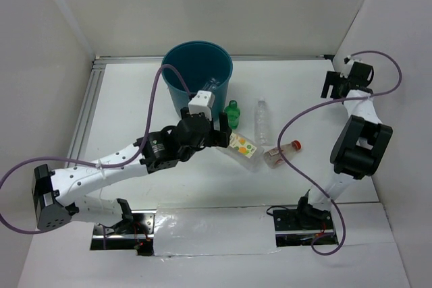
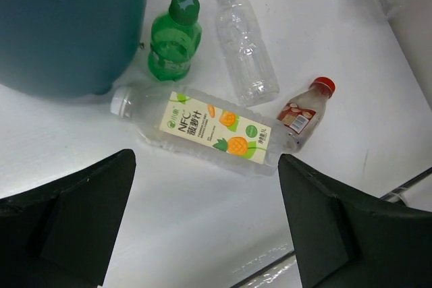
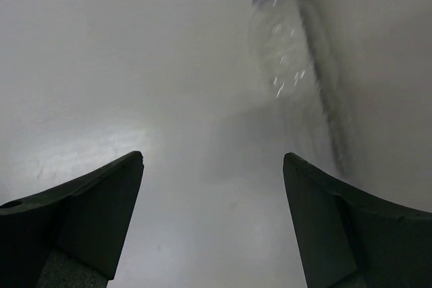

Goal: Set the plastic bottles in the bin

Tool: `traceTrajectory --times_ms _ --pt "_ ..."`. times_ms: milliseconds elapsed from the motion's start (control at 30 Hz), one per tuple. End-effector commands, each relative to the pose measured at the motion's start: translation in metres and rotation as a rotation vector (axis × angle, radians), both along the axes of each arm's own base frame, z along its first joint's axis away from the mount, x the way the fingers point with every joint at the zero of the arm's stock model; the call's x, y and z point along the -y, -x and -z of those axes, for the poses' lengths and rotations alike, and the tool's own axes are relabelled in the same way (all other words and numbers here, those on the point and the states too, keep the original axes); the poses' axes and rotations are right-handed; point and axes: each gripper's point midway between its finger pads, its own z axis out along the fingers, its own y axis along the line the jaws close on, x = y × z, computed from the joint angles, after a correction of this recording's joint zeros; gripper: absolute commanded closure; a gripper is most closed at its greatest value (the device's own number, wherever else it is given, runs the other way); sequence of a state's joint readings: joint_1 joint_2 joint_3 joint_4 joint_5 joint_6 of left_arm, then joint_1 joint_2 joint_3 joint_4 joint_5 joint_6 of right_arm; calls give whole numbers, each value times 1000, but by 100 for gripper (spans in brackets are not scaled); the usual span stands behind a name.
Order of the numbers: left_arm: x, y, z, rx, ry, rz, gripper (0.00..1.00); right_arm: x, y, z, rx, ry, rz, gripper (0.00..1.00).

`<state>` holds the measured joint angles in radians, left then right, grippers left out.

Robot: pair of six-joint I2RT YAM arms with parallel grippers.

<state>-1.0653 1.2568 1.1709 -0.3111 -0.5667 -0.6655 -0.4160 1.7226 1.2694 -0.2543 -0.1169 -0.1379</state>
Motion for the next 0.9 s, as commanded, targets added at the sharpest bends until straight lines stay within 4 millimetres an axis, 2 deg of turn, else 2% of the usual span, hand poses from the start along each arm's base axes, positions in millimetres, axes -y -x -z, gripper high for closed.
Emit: traceTrajectory --times_ms 0,33,67,133,200,233,367,433,467,633,800,867 --pt "17 5 -5 -35 101 -5 0 37 -43 -38 72 137 10 9" --pt "19 4 -2 -45 100 -9 0 44 -47 -35 53 155 14 9" --pt "18 5 3 -54 97 -13 0 53 -52 -22 19 178 30 9" --pt "23 10 11 -81 106 -4 0 63 -58 -25 14 240 19 9" --pt "23 10 15 -92 107 -10 0 75 -64 -20 -2 298 19 8" --pt "22 11 20 -103 109 -16 0 79 -72 -28 8 313 14 8" --pt "21 18 32 -133 103 -12 0 98 -76 4 -103 333 22 8" --pt "22 23 28 -133 119 -5 0 99 -73 17 -142 333 20 8" --pt "20 24 35 -147 106 -10 0 99 -73 17 -142 333 20 8" --pt "16 27 42 -169 110 -25 0 92 -60 60 -240 298 -19 12" --pt "16 36 53 -219 129 -26 0 73 -40 95 -310 226 -84 21" --pt "17 38 57 -236 136 -28 0 66 -39 96 -305 199 -109 22"
